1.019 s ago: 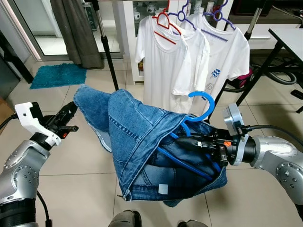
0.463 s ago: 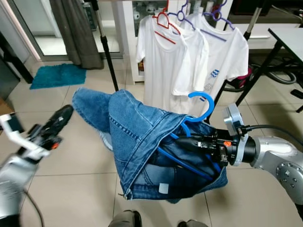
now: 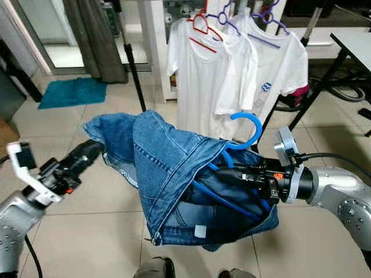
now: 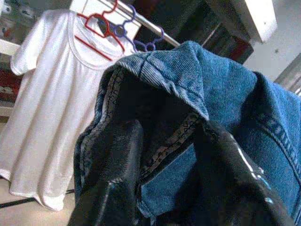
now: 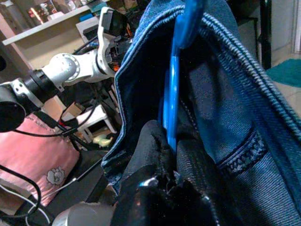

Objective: Hang hanger

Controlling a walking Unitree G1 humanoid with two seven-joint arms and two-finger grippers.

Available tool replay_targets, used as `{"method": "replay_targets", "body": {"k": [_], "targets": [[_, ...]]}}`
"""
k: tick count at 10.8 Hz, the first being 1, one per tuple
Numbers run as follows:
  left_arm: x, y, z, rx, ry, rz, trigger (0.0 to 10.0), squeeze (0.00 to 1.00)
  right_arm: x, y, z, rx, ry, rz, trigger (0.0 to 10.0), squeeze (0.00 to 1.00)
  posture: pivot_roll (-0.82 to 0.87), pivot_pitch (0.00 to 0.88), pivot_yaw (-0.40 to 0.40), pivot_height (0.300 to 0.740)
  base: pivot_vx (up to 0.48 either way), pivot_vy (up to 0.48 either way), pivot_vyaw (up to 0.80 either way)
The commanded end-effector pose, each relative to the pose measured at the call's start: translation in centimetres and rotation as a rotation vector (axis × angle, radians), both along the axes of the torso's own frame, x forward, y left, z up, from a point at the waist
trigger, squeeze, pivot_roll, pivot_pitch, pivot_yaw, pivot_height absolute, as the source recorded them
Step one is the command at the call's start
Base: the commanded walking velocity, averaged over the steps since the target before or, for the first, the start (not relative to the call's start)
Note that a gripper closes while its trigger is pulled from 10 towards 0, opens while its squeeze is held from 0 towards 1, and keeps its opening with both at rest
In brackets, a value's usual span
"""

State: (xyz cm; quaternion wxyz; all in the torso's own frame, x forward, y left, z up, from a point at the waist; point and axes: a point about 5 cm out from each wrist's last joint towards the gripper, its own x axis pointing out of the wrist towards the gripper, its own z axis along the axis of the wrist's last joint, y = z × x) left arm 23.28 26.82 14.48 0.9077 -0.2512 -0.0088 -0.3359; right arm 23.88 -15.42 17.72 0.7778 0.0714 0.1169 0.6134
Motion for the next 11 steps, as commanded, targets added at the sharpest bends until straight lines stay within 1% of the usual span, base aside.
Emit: {"method": "replay_targets", "body": {"k": [1,2,3,4,5,6,7,8,9,10,11], "targets": [[0.1,0.1,0.3,0.035,-0.014,-0.005,10.0,0.36,-0.1,-0.1,0.6,0.009,-0.030,0.013,10.0,0.00,-0.04,0.099,0.098,0.740,0.000,0.000,0.00],[0.3,-0.3,0.0,0.072,0.000,-0.014,10.0,0.16,-0.2,-0.2,0.4,-0.001,-0.030,0.010,10.0,0.00,-0.04,0.099,0.099,0.740,0.000,0.000,0.00],[0.4,-0.3,0.1,0.096,-0.018,0.007,10.0,0.08,-0.2,-0.2,0.4,-0.004,-0.028,0.010,10.0,0.00,-0.05,0.099,0.102,0.740,0.000,0.000,0.00],[0.4,-0.3,-0.1,0.123,-0.007,0.018,10.0,0.06,-0.3,-0.2,0.2,-0.011,-0.027,0.010,10.0,0.00,-0.05,0.099,0.106,0.740,0.000,0.000,0.00],[0.2,0.3,-0.8,0.183,0.026,0.093,10.0,0.05,-0.4,-0.2,0.1,-0.021,-0.026,0.010,10.0,0.00,-0.05,0.101,0.109,0.740,0.000,0.000,0.00],[-0.2,0.6,-1.1,0.216,0.034,0.128,10.0,0.07,-0.4,-0.2,0.0,-0.021,-0.024,0.010,10.0,0.00,-0.04,0.102,0.106,0.740,0.000,0.000,0.00],[-1.1,0.7,-1.4,0.242,0.047,0.139,10.0,0.10,-0.5,-0.1,-0.1,-0.024,-0.020,0.011,10.0,0.00,-0.04,0.105,0.102,0.740,0.000,0.000,0.00],[-1.7,1.0,-1.4,0.246,0.049,0.168,10.0,0.07,-0.4,-0.2,-0.2,-0.026,-0.018,0.012,10.0,0.00,-0.03,0.109,0.092,0.740,0.000,0.000,0.00],[-2.1,1.1,-1.3,0.237,0.041,0.172,10.0,0.05,-0.3,-0.2,-0.2,-0.026,-0.018,0.017,10.0,0.00,-0.03,0.109,0.089,0.740,0.000,0.000,0.00],[-1.7,0.8,-1.0,0.229,0.026,0.160,10.0,0.03,-0.1,-0.1,-0.1,-0.023,-0.021,0.023,10.0,0.00,-0.03,0.106,0.082,0.740,0.000,0.000,0.00],[-1.0,0.6,-1.1,0.240,0.024,0.152,10.0,0.01,0.0,0.0,0.1,-0.020,-0.024,0.027,10.0,0.00,-0.03,0.106,0.080,0.740,0.000,0.000,0.00]]}}
